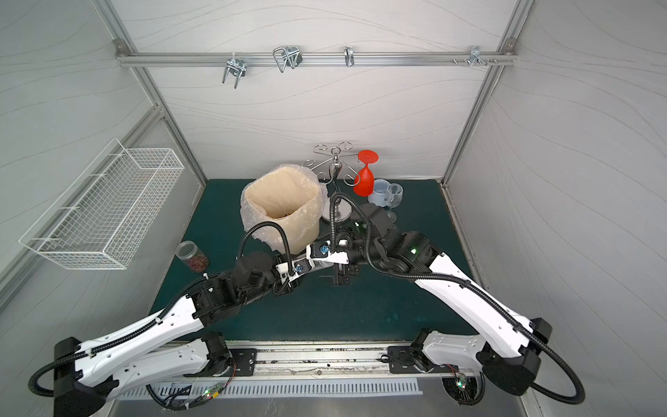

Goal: Empty the moldy dried flower tea in the jars
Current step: Unscrew the lid from the jar.

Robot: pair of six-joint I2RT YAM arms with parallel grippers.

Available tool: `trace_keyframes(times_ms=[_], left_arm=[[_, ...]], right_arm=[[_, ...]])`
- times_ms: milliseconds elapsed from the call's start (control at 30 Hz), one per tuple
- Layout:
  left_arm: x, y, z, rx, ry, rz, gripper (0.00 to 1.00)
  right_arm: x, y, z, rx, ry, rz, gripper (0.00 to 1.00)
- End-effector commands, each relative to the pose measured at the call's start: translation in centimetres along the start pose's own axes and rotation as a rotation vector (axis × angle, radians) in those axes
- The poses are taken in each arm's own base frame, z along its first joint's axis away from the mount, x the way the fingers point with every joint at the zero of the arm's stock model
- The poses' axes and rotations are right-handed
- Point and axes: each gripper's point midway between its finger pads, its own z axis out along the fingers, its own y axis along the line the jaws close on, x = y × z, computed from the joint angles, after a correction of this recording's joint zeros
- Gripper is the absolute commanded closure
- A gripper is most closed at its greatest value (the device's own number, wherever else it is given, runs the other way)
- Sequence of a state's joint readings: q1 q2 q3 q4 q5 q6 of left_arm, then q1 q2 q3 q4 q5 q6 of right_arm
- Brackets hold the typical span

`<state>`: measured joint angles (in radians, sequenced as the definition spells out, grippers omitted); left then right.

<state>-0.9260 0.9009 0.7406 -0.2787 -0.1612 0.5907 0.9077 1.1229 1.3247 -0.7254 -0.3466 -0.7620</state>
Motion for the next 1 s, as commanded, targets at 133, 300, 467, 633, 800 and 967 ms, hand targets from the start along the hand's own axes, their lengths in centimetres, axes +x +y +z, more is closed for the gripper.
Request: trace_keyframes(times_ms=[133, 300, 467, 633, 800, 967], left_arm=[[-2.3, 1.1, -0.6, -0.036, -0.086, -0.006, 1.00], [-2.1, 0.9, -0.5, -0.029, -0.075, -0.006, 1.00], [-1.9, 1.0, -0.4, -0.033, -0.070, -0.001, 1.00], [-1.8, 1.0, -0.4, -0.034, -0.065, 0.000, 1.00], [-1.8, 0.9, -0.3, -0.033, -0.066, 0.002, 1.00], [-1.8, 0.9, -0.3, -0.033, -0.064, 0.001, 1.00]], right_arm=[[-3.8, 0.5, -4.4, 0.056, -0.225, 0.421, 0.01], [-0.3, -1.0, -3.7, 0.110, -0.019, 0.792, 0.01], [2.0, -2.1, -3.2, 0.125, 0.126, 1.047, 0.01], [2.2, -1.8, -1.7, 0.060, 0.144, 1.124, 0.01], [2.5, -1.6, -0.8, 0.028, 0.165, 1.142, 0.07], [2.0, -1.4, -0.3, -0.017, 0.140, 1.144, 0.22]])
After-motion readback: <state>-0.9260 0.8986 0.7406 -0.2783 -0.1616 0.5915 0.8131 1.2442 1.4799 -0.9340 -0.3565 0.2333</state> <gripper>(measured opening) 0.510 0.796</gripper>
